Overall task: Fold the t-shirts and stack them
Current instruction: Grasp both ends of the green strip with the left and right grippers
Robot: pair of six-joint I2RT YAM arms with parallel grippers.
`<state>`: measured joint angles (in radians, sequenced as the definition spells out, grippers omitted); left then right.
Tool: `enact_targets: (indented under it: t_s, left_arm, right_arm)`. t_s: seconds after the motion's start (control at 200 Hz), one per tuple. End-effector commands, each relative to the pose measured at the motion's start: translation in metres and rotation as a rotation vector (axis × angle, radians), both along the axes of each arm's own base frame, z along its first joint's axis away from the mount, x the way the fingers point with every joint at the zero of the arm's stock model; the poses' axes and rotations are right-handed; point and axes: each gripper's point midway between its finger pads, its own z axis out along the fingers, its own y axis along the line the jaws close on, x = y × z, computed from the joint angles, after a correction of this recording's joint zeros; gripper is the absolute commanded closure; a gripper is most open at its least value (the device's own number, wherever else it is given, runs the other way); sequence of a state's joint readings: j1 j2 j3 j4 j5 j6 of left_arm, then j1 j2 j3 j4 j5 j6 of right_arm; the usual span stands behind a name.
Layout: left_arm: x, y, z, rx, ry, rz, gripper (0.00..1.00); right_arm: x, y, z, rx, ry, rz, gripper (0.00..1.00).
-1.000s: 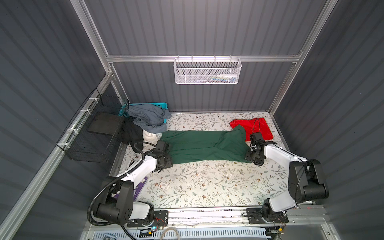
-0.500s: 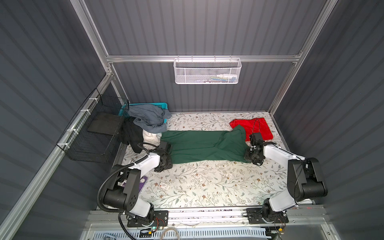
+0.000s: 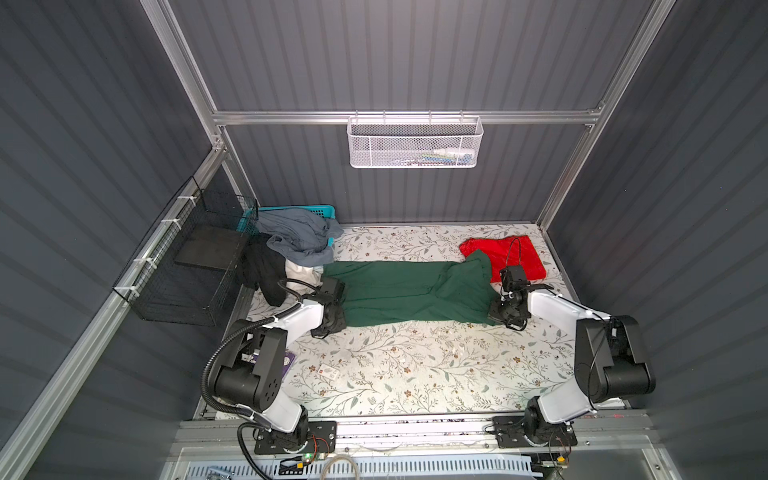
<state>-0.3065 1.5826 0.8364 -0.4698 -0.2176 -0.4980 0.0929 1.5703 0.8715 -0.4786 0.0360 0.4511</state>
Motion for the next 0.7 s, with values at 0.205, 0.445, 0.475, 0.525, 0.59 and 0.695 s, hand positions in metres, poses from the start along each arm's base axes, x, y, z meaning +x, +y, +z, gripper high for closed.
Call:
enact_targets:
  t_s: [0.205,0.445,0.475,0.525,0.59,0.695]
  left_arm:
    - [-0.001,-0.011,0.029,-0.079,-0.043,-0.011,0.57]
    - [0.005,-0.01,0.027,-0.056,-0.038,-0.013,0.56]
    - [0.005,-0.009,0.027,-0.052,-0.036,-0.012,0.56]
    - [0.005,-0.009,0.025,-0.054,-0.035,-0.014,0.56]
    - [0.004,-0.01,0.025,-0.063,-0.038,-0.015,0.56]
    - [0.003,-0.01,0.023,-0.064,-0.034,-0.011,0.58]
  right_arm:
    - [0.001,-0.002,0.007,0.009,-0.01,-0.009,0.95]
    - [0.002,0.0,0.006,0.018,-0.005,0.003,0.95]
    - [0.002,0.0,0.007,0.018,-0.006,0.005,0.95]
    - [0.003,0.0,0.009,0.016,-0.011,0.005,0.96]
    - [0.003,0.0,0.01,0.018,-0.016,0.006,0.96]
    - [0.004,0.001,0.011,0.02,-0.02,0.006,0.96]
